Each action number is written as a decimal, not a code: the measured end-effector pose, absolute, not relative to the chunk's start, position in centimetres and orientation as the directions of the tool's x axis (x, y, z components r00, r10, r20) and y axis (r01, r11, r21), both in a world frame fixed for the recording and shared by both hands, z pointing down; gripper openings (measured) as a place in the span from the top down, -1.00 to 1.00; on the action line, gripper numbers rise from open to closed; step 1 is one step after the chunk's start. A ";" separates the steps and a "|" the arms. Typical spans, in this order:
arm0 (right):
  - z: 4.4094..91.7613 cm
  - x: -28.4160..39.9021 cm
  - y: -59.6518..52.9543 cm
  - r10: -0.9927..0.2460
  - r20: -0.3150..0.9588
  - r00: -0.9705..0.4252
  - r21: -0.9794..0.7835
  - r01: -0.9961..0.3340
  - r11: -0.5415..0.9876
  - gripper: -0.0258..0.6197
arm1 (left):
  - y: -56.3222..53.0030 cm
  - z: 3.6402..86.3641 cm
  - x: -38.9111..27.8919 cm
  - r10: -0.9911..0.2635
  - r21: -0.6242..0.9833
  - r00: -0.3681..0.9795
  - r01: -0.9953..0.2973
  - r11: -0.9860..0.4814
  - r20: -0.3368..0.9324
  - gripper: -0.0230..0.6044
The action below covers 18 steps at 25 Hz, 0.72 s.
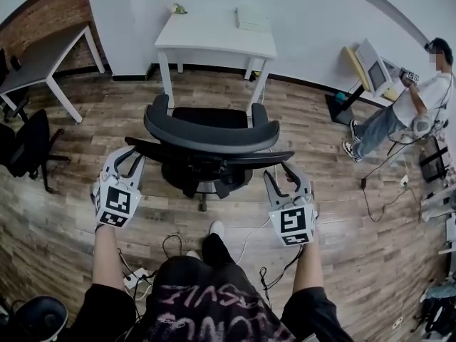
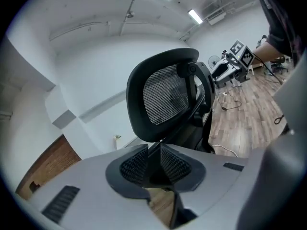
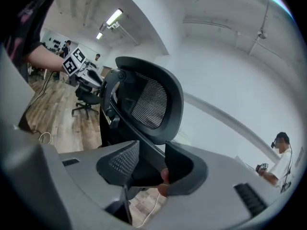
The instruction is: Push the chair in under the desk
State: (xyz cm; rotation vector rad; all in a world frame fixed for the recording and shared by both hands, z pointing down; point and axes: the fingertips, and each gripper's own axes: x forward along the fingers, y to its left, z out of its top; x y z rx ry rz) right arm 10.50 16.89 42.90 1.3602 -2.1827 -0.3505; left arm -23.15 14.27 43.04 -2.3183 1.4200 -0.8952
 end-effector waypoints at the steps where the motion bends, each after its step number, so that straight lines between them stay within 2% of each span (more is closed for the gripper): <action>1: 43.2 10.5 16.7 -0.882 0.320 -0.346 0.500 -0.728 0.468 0.39 | 14.1 43.2 -23.1 -0.869 -0.540 0.327 -0.685 -0.489 0.373 0.63; 8: 44.6 10.7 15.3 -0.842 0.405 -0.356 0.568 -0.624 0.537 0.37 | 12.9 44.9 -22.2 -0.806 -0.654 0.316 -0.473 -0.591 0.500 0.47; 18: 45.9 11.2 13.8 -0.782 0.519 -0.345 0.629 -0.466 0.623 0.36 | 11.6 46.2 -22.1 -0.738 -0.667 0.280 -0.317 -0.674 0.614 0.35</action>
